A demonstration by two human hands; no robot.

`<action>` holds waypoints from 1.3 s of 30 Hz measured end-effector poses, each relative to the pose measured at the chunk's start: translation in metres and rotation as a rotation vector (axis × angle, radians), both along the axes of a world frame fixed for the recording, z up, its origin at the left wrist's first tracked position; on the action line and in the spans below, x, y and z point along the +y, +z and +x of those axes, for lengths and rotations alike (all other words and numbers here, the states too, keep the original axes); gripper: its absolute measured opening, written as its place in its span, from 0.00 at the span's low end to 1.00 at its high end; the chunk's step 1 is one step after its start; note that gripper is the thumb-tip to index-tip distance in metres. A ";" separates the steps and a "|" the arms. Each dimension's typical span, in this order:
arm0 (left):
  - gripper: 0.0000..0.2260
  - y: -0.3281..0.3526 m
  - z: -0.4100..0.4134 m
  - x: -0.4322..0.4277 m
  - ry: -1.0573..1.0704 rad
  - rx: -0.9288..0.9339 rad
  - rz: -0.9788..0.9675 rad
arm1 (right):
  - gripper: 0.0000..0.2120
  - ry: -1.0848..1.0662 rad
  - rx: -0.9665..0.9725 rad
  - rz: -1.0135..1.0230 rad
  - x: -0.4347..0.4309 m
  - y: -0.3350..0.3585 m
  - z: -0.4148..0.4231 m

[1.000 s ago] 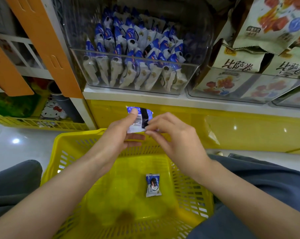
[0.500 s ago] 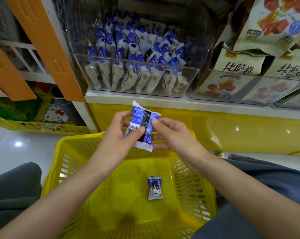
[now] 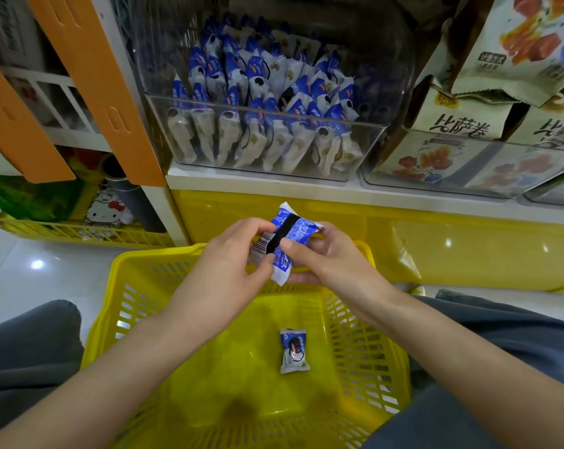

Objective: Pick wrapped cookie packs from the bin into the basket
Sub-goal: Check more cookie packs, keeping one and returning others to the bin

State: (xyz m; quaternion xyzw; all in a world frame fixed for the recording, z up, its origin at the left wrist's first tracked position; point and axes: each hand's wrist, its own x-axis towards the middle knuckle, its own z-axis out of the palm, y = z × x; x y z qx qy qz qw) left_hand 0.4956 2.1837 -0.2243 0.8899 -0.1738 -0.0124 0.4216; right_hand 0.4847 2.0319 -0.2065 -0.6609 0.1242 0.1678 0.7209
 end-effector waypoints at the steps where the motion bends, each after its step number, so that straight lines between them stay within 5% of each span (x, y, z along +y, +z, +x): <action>1: 0.14 0.000 -0.002 0.000 -0.005 -0.008 0.026 | 0.17 -0.004 -0.001 0.007 0.001 0.000 -0.001; 12: 0.11 0.009 -0.010 -0.004 -0.025 -0.032 0.168 | 0.10 -0.016 -0.044 0.006 0.007 -0.003 0.001; 24: 0.08 0.005 -0.006 -0.004 0.013 0.011 0.092 | 0.12 0.052 -0.133 -0.081 0.007 -0.013 0.000; 32: 0.07 0.004 -0.006 0.000 0.000 -0.028 0.229 | 0.14 0.224 -0.334 -0.496 0.005 -0.019 -0.006; 39: 0.09 0.006 -0.006 0.001 -0.016 -0.132 0.300 | 0.14 0.292 -0.391 -0.598 0.001 -0.012 -0.006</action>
